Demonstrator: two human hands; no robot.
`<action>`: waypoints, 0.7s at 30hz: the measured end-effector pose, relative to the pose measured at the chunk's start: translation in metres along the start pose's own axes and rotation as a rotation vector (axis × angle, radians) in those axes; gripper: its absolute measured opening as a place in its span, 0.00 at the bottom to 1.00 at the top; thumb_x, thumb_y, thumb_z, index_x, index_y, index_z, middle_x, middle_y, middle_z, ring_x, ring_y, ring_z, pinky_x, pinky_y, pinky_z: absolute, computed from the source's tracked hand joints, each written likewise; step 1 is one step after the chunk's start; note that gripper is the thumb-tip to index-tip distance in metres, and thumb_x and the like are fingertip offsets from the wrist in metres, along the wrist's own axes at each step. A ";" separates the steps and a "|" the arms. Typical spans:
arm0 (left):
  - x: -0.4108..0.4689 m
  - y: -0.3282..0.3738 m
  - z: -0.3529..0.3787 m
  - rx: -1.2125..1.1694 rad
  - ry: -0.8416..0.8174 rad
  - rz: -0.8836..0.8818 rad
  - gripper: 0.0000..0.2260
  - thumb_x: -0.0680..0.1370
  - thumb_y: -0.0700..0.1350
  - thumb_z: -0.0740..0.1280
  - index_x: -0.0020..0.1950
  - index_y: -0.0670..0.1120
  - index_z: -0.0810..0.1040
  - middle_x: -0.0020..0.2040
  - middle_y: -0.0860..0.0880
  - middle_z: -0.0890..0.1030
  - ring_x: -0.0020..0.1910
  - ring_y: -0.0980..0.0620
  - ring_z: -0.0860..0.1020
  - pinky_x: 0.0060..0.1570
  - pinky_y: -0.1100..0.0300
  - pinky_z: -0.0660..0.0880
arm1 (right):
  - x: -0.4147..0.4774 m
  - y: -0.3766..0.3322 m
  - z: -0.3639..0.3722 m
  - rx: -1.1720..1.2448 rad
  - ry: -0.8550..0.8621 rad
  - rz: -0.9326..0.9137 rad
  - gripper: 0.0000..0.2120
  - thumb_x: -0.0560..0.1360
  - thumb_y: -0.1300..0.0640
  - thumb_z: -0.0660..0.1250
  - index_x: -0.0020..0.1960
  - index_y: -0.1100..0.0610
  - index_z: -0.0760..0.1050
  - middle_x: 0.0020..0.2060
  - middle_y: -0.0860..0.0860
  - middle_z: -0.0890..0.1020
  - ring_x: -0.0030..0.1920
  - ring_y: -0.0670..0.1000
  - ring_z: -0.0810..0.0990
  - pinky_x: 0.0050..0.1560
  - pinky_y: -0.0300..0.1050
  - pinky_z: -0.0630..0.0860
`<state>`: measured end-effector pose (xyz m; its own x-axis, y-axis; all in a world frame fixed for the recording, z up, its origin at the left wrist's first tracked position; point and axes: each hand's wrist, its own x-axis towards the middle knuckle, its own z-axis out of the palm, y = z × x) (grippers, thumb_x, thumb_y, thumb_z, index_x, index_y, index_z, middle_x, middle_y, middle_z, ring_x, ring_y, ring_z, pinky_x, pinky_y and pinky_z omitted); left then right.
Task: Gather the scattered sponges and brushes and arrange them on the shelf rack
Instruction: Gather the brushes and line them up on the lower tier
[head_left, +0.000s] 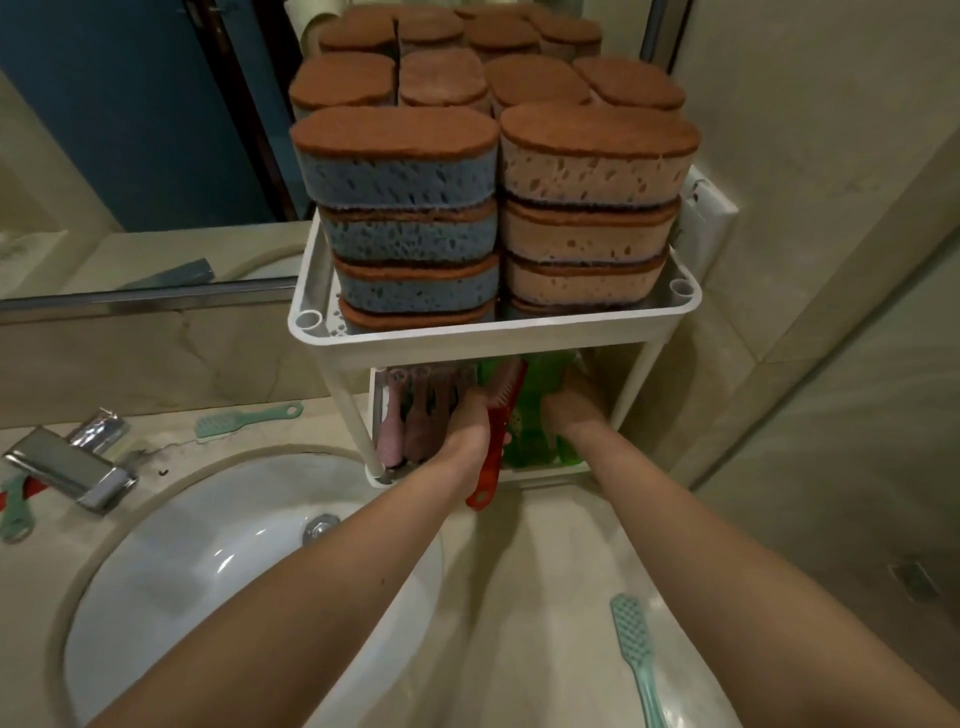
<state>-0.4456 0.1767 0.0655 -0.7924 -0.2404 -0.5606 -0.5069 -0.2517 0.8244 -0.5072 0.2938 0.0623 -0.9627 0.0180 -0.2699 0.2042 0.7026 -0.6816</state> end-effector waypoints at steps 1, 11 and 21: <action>0.002 0.001 0.000 -0.002 0.022 0.004 0.18 0.82 0.53 0.52 0.43 0.45 0.75 0.31 0.47 0.77 0.26 0.53 0.74 0.30 0.61 0.69 | 0.003 0.001 0.001 -0.035 -0.017 -0.008 0.18 0.77 0.61 0.60 0.67 0.53 0.70 0.65 0.55 0.74 0.63 0.56 0.73 0.54 0.42 0.68; 0.004 0.002 0.001 -0.025 0.062 0.019 0.13 0.83 0.52 0.54 0.44 0.48 0.72 0.34 0.45 0.76 0.28 0.51 0.73 0.30 0.61 0.69 | 0.013 0.010 0.006 0.131 -0.034 -0.004 0.14 0.77 0.62 0.60 0.61 0.54 0.74 0.60 0.56 0.77 0.61 0.58 0.75 0.64 0.54 0.74; -0.011 0.000 -0.006 0.021 0.067 0.023 0.15 0.83 0.50 0.52 0.49 0.43 0.75 0.35 0.45 0.76 0.29 0.52 0.74 0.33 0.60 0.70 | 0.005 0.003 -0.003 0.231 0.037 -0.070 0.17 0.74 0.68 0.63 0.54 0.47 0.73 0.47 0.43 0.74 0.49 0.45 0.71 0.51 0.42 0.71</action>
<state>-0.4351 0.1739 0.0716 -0.7796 -0.3086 -0.5449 -0.4965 -0.2257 0.8382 -0.5115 0.2986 0.0609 -0.9809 0.0042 -0.1944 0.1680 0.5214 -0.8366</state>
